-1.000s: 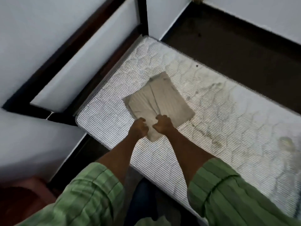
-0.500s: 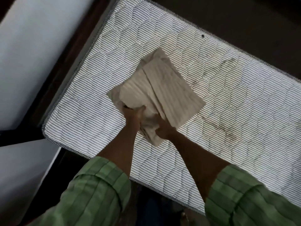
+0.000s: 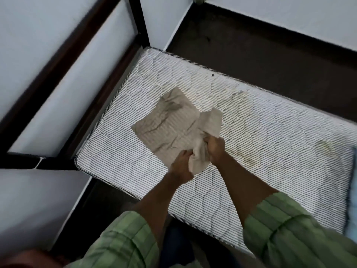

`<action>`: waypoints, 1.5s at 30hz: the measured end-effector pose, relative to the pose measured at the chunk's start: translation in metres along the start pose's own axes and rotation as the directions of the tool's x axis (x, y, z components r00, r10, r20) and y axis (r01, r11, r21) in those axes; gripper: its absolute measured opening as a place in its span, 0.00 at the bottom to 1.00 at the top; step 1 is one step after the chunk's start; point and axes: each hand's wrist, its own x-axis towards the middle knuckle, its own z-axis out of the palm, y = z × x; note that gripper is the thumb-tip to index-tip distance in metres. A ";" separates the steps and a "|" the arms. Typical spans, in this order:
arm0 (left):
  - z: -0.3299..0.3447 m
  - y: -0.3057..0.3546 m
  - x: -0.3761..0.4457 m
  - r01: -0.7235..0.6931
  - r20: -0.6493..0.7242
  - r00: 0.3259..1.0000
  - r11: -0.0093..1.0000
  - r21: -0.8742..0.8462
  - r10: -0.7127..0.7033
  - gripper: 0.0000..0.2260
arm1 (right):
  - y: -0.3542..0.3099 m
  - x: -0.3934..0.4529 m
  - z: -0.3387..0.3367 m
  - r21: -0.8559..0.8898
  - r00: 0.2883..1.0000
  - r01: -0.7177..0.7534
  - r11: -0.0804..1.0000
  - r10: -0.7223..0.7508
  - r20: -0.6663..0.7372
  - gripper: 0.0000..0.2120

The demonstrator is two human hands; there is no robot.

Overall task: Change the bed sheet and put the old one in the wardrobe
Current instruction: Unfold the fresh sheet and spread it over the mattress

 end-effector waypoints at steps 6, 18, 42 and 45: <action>-0.035 0.083 -0.076 -0.056 -0.040 0.998 0.995 -0.077 0.053 0.30 | -0.042 -0.120 -0.053 0.268 0.984 -0.066 0.961 0.019 0.177 0.09; -0.124 0.139 -0.136 0.187 -0.324 0.901 0.931 -0.314 -0.290 0.44 | -0.130 -0.243 -0.104 0.273 0.873 0.109 0.956 -0.223 0.433 0.13; -0.316 0.140 -0.123 -0.050 -0.482 0.776 0.721 -0.691 -0.408 0.15 | -0.220 -0.359 -0.024 0.341 0.782 0.420 0.841 -0.526 0.334 0.13; -0.338 0.132 -0.116 -0.099 -0.436 0.694 0.524 -0.846 -0.573 0.14 | -0.207 -0.373 -0.021 0.022 0.620 0.685 0.729 -0.598 0.507 0.19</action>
